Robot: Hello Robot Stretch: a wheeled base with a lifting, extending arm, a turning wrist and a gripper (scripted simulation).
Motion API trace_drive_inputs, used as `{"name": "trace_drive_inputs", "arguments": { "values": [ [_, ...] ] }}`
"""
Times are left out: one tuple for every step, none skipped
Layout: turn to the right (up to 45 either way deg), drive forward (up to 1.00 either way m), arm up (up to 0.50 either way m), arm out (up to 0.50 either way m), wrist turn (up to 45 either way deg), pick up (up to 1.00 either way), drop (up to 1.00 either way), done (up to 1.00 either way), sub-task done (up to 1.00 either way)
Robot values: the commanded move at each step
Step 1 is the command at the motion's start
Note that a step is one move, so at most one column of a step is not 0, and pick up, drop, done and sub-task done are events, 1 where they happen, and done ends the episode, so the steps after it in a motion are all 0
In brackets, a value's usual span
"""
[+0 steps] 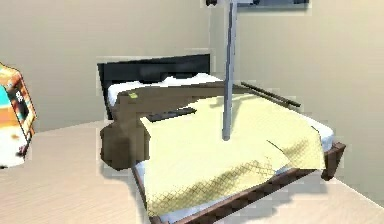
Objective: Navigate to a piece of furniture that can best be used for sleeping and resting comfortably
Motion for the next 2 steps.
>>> {"name": "trace_drive_inputs", "arguments": {
  "values": [
    [-3.0,0.00,0.00,0.00,0.0,0.00,0.00,0.00,0.00],
    [0.0,0.10,0.00,0.00,0.0,0.00,0.00,0.00,0.00]
  ]
}}
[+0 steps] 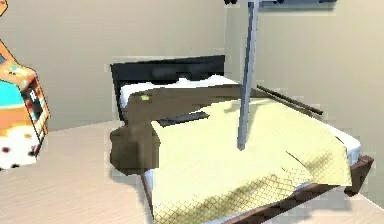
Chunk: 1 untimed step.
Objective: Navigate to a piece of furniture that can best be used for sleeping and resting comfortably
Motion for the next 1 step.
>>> {"name": "trace_drive_inputs", "arguments": {
  "values": [
    [0.0,0.00,0.00,0.00,0.0,0.00,0.00,1.00,0.00]
  ]
}}
